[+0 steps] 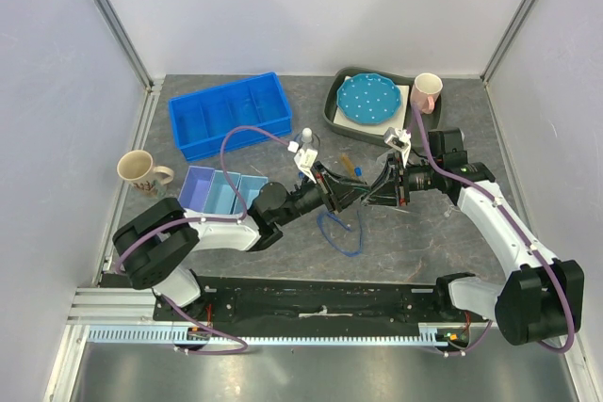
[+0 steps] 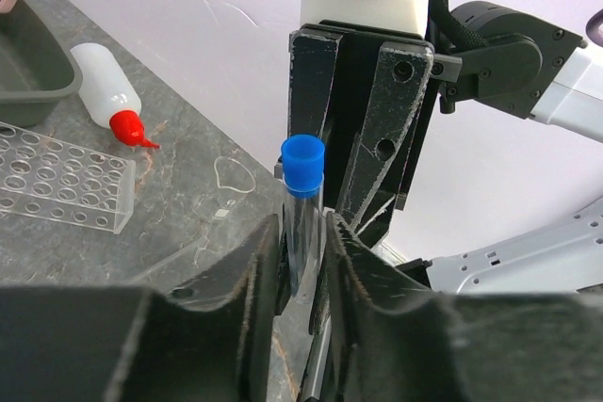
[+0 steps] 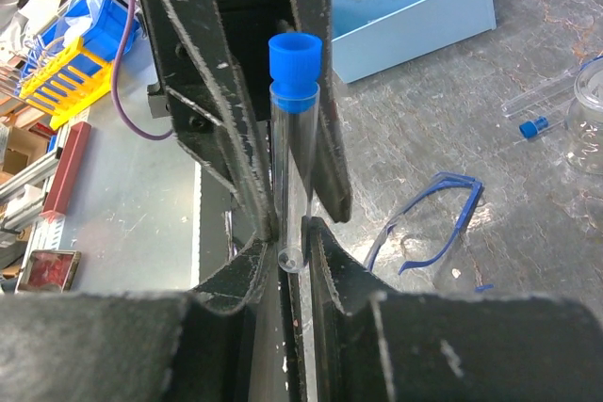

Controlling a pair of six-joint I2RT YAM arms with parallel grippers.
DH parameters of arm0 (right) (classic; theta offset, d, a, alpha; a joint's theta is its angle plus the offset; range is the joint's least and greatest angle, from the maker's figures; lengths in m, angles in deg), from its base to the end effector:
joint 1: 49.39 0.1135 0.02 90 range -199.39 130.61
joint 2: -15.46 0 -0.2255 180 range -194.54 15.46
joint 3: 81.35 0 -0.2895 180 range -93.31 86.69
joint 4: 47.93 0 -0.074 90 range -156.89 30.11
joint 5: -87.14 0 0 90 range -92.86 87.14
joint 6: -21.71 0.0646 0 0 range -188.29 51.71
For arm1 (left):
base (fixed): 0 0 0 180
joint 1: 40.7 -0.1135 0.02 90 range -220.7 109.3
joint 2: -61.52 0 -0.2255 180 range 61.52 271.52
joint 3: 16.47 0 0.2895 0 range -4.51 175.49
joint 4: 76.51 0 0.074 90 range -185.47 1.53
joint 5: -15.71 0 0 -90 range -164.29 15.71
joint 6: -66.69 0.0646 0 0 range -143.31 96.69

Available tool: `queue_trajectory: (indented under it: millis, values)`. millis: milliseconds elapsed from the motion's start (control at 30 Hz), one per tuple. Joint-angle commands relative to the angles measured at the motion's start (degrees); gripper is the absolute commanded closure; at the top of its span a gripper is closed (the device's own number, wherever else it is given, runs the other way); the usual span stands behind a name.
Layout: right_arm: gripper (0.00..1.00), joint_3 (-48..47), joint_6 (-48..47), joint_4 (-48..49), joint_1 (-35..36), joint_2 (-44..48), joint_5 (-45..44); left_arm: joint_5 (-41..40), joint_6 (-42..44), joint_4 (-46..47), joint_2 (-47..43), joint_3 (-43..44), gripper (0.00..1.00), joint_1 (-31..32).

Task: Organize the chemistry lab equipment

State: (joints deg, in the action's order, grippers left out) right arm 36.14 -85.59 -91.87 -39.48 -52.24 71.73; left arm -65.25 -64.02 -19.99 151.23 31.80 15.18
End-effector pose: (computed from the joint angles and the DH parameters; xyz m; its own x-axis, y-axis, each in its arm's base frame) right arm 0.2675 0.1099 0.2270 -0.5128 -0.1698 -0.8415 -0.8585 0.1076 0.5014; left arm 0.1985 -0.3111 0.1832 -0.4781 -0.4427 -0.7586 0.7794 0.1842 -0.5988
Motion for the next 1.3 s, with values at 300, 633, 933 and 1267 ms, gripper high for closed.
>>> queue_trajectory:
  millis: [300, 633, 933, 1267]
  values:
    - [0.54, -0.78, -5.71, -1.22, 0.11, 2.04, -2.94, -1.57, 6.51, -1.77, -4.01, -0.89, 0.92, 0.29]
    - [0.2, -17.21, -42.03, -40.42, 0.11, -0.41, -14.48, 8.44, 19.52, -27.43, -16.67, -2.48, 0.93, -0.42]
    - [0.22, -23.72, -30.0, -40.26, 0.55, -7.09, 1.51, 14.95, 20.41, -30.52, -16.24, -0.99, 0.93, -0.24]
    - [0.23, -16.45, -7.29, -18.24, 4.06, -5.96, -6.36, 16.63, 16.01, -24.28, -11.23, 1.39, 0.93, 0.72]
